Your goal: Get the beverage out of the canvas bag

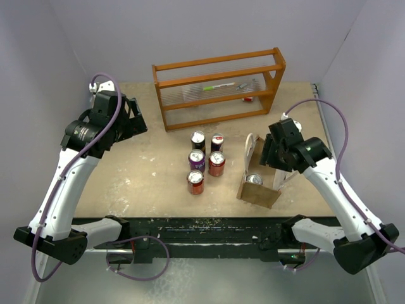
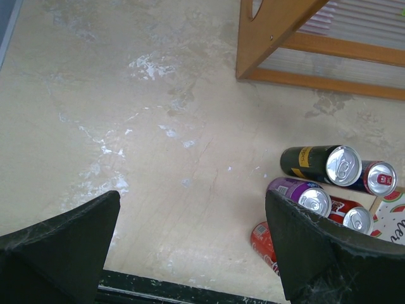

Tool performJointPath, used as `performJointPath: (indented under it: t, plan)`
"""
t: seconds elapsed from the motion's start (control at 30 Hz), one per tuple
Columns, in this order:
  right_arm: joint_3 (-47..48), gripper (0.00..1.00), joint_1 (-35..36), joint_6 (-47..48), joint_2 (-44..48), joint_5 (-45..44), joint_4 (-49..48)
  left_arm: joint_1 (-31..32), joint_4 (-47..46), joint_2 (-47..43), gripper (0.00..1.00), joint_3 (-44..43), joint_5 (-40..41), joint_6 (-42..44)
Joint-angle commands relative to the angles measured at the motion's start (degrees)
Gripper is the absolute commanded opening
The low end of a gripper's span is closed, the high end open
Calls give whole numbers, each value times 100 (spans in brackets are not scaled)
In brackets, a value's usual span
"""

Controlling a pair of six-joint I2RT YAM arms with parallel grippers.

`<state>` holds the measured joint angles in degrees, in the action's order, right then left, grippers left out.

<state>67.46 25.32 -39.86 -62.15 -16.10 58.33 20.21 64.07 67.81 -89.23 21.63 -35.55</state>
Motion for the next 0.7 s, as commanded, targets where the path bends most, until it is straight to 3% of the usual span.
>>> performJointPath:
  t: [0.0,0.13,0.37,0.67]
  plan:
    - [-63,59,-35,17,-108,568,-128,-50,-152,-14,99,-7,-3,-84]
    - [-349,61,-35,165,-282,950,-254,-52,-128,-9,99,-28,17,-71]
    - [-673,86,-32,553,-586,1772,-334,-52,-77,34,99,-55,45,-48]
    - [-1388,94,-27,602,-639,2199,-670,-52,-89,137,99,-68,43,-13]
